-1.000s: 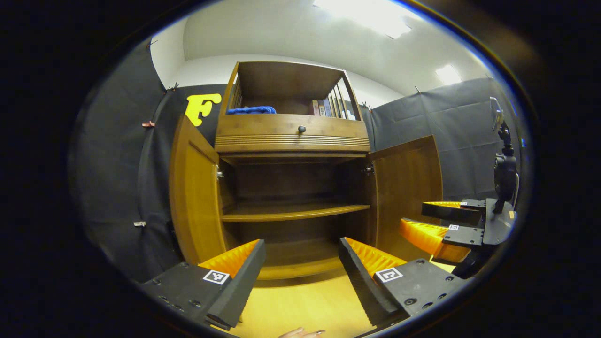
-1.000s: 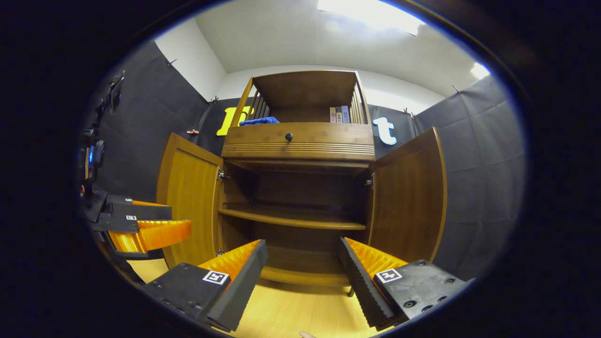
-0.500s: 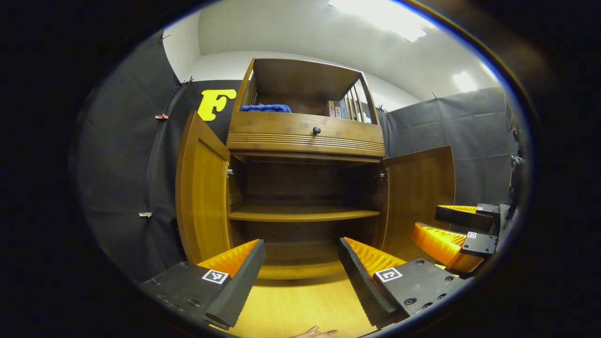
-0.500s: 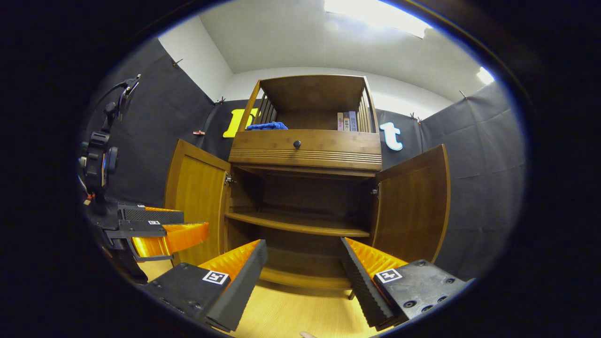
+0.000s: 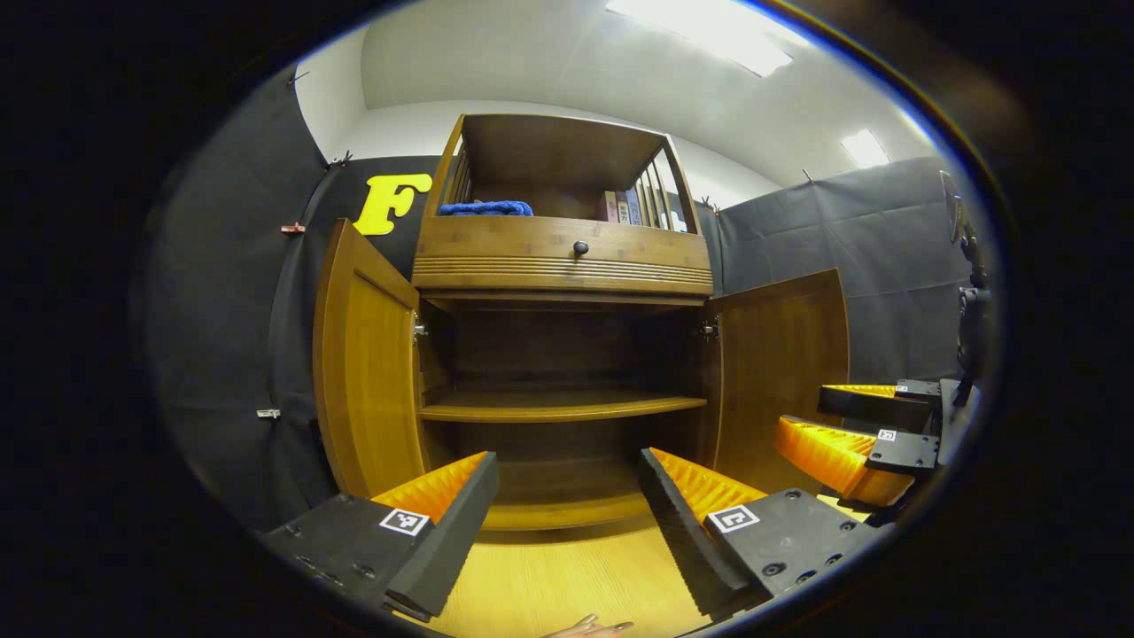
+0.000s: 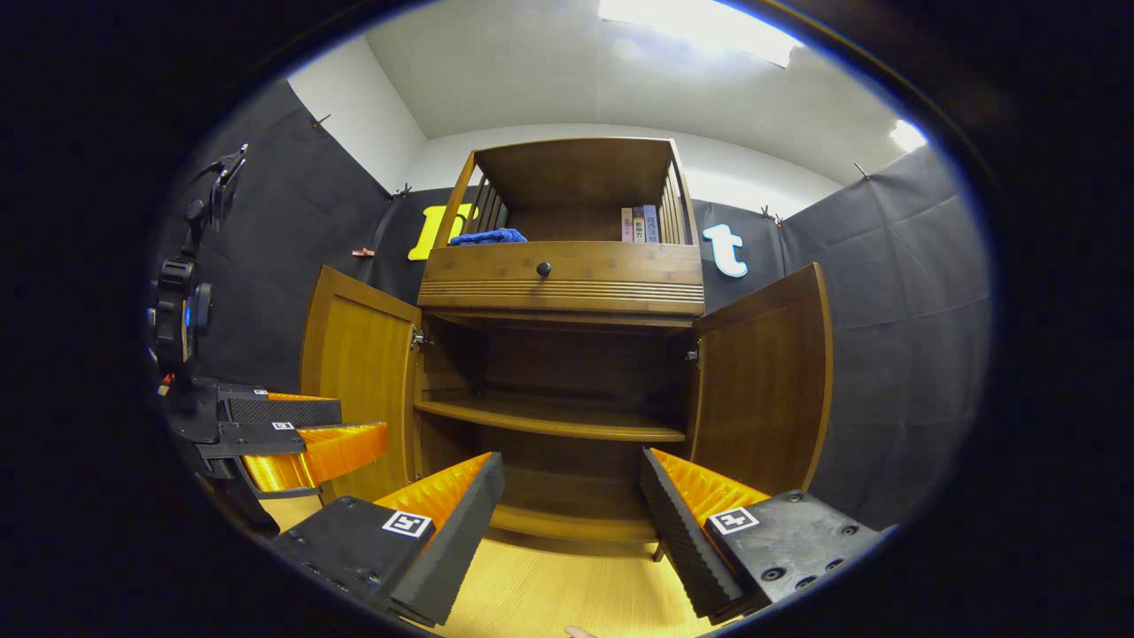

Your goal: Open the right door of the double-door shoe cabinet with the right hand, and open the left door with the left hand.

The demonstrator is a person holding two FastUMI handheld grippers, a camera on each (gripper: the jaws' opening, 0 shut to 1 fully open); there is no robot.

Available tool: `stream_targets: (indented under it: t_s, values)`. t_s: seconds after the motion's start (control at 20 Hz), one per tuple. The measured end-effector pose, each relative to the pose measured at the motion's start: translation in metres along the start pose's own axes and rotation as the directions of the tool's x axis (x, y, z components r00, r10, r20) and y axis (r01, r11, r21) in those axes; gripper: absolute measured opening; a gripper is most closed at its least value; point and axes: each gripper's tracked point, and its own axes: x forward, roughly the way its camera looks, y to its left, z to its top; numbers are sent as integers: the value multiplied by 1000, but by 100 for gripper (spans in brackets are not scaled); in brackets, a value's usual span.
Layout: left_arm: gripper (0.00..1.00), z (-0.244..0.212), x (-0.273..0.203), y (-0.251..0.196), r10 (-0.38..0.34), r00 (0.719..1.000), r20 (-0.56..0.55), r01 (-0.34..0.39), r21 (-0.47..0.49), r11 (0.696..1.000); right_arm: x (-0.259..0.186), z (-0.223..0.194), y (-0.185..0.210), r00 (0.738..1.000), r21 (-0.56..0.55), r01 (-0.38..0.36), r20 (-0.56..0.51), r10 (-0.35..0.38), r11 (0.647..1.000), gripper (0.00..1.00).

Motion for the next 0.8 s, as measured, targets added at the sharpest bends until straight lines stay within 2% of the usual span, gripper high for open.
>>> stream_targets:
  t_s: [0.8]
  values:
    - [98, -2, 3, -5, -9, 1000, 1, 9, 22, 1000, -1, -7, -2, 1000, 4, -16, 3, 16, 1000, 97]
